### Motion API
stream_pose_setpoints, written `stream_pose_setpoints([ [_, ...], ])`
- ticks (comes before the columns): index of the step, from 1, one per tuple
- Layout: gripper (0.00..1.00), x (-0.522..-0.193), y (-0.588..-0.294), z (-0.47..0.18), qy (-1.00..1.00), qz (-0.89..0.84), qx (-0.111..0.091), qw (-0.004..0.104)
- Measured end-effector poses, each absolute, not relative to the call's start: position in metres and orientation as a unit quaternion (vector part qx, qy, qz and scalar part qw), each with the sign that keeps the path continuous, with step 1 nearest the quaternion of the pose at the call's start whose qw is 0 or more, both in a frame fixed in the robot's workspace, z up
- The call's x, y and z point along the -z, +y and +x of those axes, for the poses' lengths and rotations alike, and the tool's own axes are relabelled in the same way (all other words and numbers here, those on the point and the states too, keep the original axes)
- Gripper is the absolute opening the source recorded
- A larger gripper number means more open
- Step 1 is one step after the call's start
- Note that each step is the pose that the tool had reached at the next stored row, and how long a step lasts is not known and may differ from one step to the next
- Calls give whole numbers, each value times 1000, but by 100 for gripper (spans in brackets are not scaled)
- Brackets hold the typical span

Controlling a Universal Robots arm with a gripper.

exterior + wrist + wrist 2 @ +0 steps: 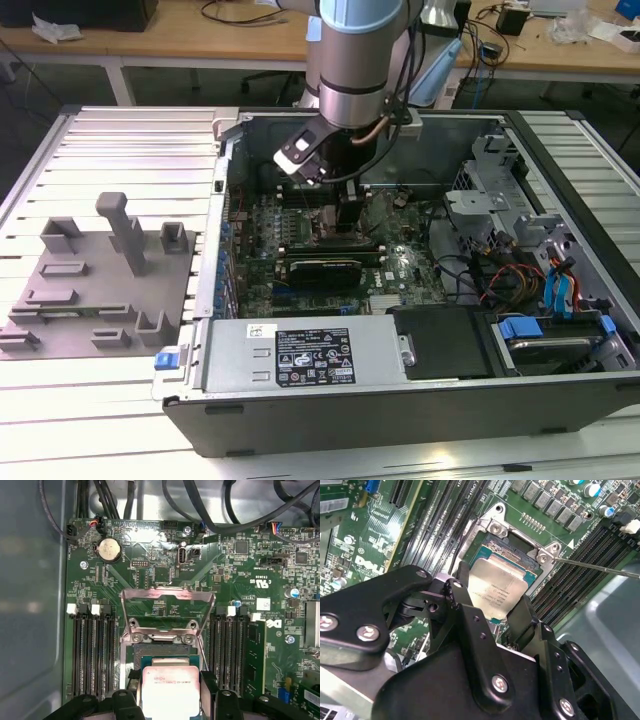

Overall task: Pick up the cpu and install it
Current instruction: 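Place the cpu into insertion slot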

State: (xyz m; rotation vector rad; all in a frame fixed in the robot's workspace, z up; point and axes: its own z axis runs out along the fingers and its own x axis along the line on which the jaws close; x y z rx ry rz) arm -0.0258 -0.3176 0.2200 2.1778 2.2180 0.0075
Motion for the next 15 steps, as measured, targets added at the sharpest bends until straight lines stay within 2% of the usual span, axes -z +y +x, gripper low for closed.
stream_pose_setpoints([
  [15,55,-201,-311,-26,699,715,-2,16],
])
